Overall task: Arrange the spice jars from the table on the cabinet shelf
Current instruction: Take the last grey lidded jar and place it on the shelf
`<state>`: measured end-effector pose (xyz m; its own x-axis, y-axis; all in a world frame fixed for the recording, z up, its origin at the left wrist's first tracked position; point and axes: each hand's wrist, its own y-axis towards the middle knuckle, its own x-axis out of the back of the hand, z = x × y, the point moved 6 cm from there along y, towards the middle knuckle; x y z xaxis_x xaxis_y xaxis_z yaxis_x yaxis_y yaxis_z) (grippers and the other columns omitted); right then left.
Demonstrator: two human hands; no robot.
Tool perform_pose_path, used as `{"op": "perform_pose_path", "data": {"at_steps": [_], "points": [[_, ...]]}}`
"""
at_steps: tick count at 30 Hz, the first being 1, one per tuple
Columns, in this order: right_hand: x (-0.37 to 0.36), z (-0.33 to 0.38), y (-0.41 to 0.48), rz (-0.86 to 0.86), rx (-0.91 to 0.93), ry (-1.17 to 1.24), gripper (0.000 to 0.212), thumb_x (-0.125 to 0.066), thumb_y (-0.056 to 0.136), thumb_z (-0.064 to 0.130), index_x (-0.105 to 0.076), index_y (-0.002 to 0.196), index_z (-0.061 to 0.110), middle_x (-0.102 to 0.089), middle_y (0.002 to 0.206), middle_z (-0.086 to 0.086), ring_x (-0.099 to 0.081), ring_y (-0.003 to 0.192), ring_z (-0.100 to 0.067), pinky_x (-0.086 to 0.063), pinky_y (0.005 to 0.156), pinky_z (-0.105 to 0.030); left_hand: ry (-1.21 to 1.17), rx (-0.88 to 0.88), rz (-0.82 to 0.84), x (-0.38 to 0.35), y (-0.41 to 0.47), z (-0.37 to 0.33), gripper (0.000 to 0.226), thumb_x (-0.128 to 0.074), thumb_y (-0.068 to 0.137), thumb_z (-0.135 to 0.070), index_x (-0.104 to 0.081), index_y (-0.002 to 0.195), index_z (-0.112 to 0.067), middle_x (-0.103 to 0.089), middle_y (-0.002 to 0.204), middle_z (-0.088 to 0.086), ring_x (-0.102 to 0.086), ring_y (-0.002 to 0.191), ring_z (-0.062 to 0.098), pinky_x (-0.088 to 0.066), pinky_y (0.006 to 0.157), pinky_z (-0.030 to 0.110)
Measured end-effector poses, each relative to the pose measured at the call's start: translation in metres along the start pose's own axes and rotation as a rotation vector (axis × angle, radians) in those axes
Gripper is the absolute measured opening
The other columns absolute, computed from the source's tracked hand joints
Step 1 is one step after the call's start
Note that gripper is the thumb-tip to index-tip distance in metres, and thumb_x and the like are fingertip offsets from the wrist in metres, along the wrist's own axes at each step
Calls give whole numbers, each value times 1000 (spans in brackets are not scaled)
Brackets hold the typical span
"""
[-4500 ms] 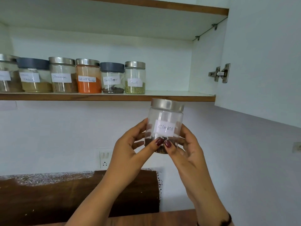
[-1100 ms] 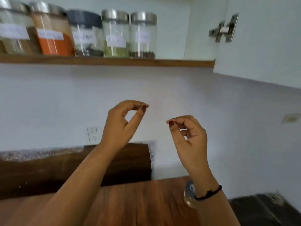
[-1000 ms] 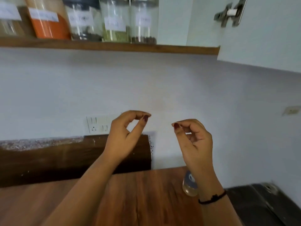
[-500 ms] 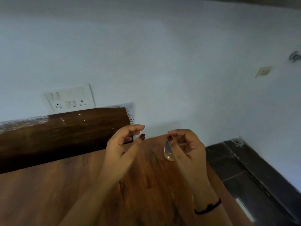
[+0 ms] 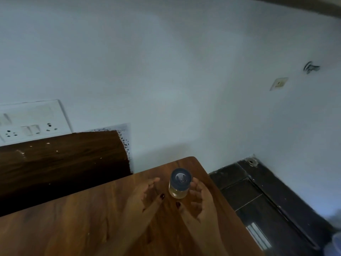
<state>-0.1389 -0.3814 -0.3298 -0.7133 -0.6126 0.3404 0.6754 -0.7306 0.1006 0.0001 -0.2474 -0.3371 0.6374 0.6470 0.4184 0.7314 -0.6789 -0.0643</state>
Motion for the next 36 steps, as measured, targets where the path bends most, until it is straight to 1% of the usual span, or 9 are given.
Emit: {"op": "perform_pose_path", "data": {"at_steps": [3,6,11,17,24,28,30,32,36], "points": [[-4,-23,19,7,-21,-30,84,-79,73,31,-28,139,44,-38,135,33,-42,129,1,-42,106,-26,78,34,42,-21,25,18,98,-43,53,-100,-52,127,-37,-50,134,-14,-50,130,13,-41,109,26],[-12,-41,40,51,-47,-141,95,-80,78,31,-17,149,36,-26,136,34,-27,132,1,-28,109,-24,213,-44,44,-37,39,9,66,-65,85,-57,-44,141,-29,-46,139,-13,-40,128,1,-26,98,2],[-31,-81,77,33,-93,-241,96,-80,78,22,-20,153,19,-31,155,0,-30,142,-17,-27,104,-20,249,-46,80,-70,84,23,65,-59,94,-45,-29,149,-29,-36,155,-2,-31,145,15,-23,113,19],[-51,-113,101,69,-112,-359,87,-67,86,11,-14,154,20,-21,160,-3,-21,147,-22,-28,117,-37,208,74,144,-91,115,40,97,-74,85,-43,-17,157,-13,-28,160,4,-32,144,19,-31,113,27],[-49,-128,101,48,-160,-325,93,-78,79,23,-20,152,18,-42,147,-4,-44,133,-21,-37,99,-22,207,85,141,-103,122,71,81,-75,76,-52,-41,144,-23,-56,135,-6,-56,122,11,-53,100,29],[-49,-125,93,12,-146,-315,92,-81,75,21,-27,150,15,-48,141,-4,-49,127,-19,-40,95,-19,150,82,107,-99,103,65,55,-74,86,-25,-49,135,-27,-54,118,-20,-51,97,-15,-40,78,-4],[-50,-124,83,-17,-118,-320,90,-81,74,22,-30,148,15,-49,139,-4,-50,126,-19,-40,95,-17,118,93,94,-100,91,69,55,-71,89,-22,-46,136,-30,-46,112,-27,-43,92,-22,-34,74,-8],[-51,-123,71,-27,-93,-316,90,-83,72,25,-32,146,16,-50,139,-3,-50,125,-18,-44,102,-23,111,100,71,-99,80,77,60,-71,90,-28,-41,141,-31,-45,123,-26,-42,107,-17,-33,87,-3],[-55,-121,49,-24,-72,-315,90,-83,70,32,-35,145,16,-51,137,-2,-49,125,-15,-47,103,-31,110,122,40,-90,53,83,74,-70,87,-42,-33,150,-27,-43,149,-9,-42,133,4,-39,112,29]]}}
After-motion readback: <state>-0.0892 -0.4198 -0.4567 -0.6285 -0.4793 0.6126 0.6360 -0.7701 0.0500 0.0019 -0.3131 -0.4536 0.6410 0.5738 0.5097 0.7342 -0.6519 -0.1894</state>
